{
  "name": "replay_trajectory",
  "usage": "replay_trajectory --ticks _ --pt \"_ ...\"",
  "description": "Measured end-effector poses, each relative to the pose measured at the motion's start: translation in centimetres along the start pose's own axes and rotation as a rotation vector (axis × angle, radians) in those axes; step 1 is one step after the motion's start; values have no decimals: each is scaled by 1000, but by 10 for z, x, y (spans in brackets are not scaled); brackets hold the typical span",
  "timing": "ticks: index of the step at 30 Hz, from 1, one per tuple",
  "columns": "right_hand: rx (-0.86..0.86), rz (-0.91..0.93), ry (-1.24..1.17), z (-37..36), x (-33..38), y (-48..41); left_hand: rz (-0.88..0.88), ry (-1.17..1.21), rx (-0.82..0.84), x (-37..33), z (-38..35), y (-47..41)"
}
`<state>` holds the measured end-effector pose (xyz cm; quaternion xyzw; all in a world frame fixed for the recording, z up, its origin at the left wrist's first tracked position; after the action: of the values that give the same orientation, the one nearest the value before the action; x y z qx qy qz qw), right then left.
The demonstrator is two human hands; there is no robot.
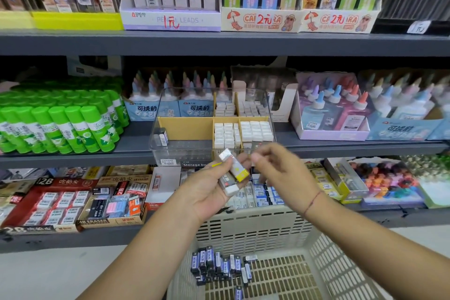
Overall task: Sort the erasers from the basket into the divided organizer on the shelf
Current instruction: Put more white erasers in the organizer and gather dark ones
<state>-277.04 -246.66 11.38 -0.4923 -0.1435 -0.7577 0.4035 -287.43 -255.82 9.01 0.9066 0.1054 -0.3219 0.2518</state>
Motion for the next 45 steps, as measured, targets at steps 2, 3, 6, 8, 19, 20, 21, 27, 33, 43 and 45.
replay_trajectory --ticks 2,3,6,8,19,20,21,27,33,43,45 --pt "89 -166 -186 -22 -6 7 -27 -4 14 1 0 -1" --pt "89 -179 -210 -27 -8 6 -33 -11 22 2 -1 -2" --pt "49 -129 -188 -24 -8 -5 -45 -30 47 3 -3 0" --pt "84 -105 -190 -22 -5 -12 -61 -51 41 3 -4 1" --pt "-42 106 223 41 22 -62 22 -21 -134 -7 8 3" --pt "-29 138 326 41 23 -66 33 -19 -144 -7 9 2" --pt "-9 166 420 40 23 -69 44 -19 -146 -7 10 1" --pt "74 196 664 19 15 -76 21 8 -119 -7 6 1" --pt "-11 224 701 9 10 -70 10 -130 -132 -5 4 3" --pt "4 288 710 5 0 -50 -271 -498 -221 -13 9 -1" --pt "-68 303 613 10 7 -41 -271 -377 -173 -13 4 0"
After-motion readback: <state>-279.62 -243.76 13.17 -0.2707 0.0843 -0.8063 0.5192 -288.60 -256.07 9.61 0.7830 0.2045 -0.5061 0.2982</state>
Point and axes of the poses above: each hand's wrist, its own y-axis away from the middle knuckle, its own z-axis out of the back of the hand, x = y × z, the point moved 4 cm from there along -y, towards the middle knuckle
